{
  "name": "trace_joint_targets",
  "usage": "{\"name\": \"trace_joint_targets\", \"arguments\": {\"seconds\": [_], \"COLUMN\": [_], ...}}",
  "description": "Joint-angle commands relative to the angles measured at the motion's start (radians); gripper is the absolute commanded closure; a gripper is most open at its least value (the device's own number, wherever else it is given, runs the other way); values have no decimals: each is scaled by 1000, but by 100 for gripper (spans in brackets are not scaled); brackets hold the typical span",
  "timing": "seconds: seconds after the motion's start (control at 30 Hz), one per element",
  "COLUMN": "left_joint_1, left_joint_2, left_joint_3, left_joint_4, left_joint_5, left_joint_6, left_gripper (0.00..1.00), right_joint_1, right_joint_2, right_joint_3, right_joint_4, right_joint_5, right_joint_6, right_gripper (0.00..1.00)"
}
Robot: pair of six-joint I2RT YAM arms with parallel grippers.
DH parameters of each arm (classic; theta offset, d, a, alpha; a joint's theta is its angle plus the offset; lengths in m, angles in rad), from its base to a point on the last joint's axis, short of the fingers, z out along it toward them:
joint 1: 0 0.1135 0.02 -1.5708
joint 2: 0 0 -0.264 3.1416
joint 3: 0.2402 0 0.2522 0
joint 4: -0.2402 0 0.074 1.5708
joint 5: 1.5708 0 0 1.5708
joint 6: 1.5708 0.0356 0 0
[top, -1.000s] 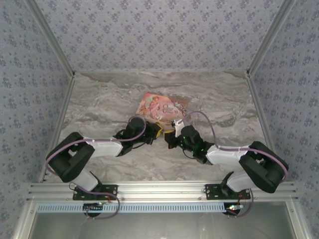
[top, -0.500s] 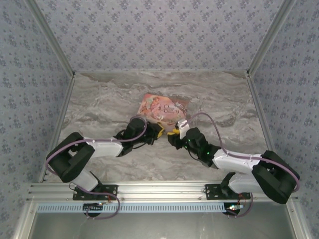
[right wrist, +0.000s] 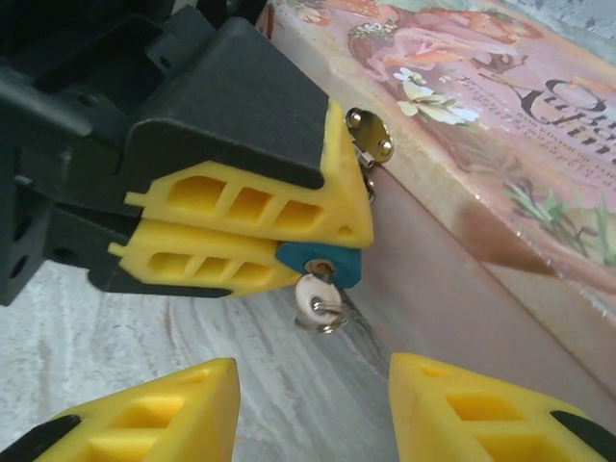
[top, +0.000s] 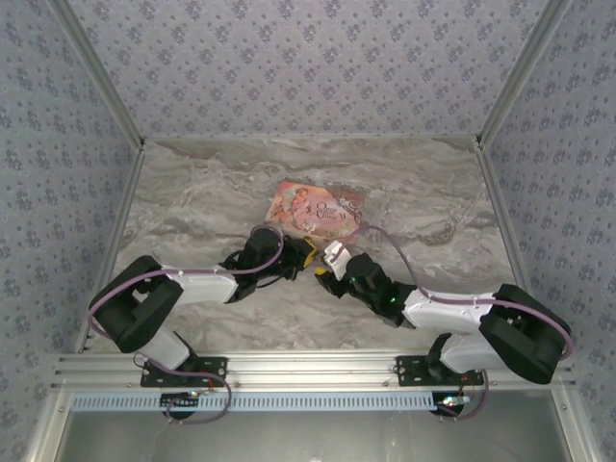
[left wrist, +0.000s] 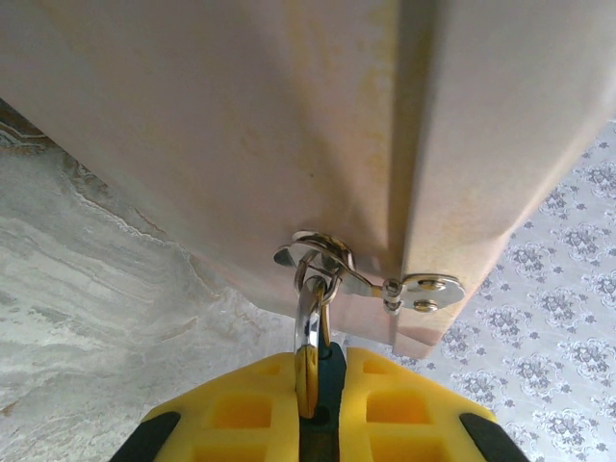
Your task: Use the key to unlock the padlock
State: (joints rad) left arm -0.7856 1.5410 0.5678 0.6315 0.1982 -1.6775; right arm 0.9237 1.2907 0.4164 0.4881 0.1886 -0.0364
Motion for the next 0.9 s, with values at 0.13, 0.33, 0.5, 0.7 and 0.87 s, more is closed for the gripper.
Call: {"name": "trace_joint_targets", "arguments": {"seconds": [0.13,0.33,0.5,0.7,0.87], "left_joint_1": [-6,-7,-7,-6,-6], "left_joint_2": [-31,-31,-27,-24,-21], "left_joint_3": [6,11,11,10,9], "left_joint_4": [48,43,42,39,38], "left_joint_5": [25,29,30,36,35], "left_joint_6": [-2,-3,-3,-3,-2], "left_gripper": [100,100,100,100,100], "right_joint_1": [4,-2,-15,-35,-39], "right_joint_2": [62,108,121,122,120], "right_joint_3": [69,89,98,106,111], "right_joint_4": [-2,21,40,62,66], "right_joint_5": [41,54,39,0,-31], "right_joint_6": [-90,-109,-118,-139,-160], "right_gripper": [54,58,66,73,73]}}
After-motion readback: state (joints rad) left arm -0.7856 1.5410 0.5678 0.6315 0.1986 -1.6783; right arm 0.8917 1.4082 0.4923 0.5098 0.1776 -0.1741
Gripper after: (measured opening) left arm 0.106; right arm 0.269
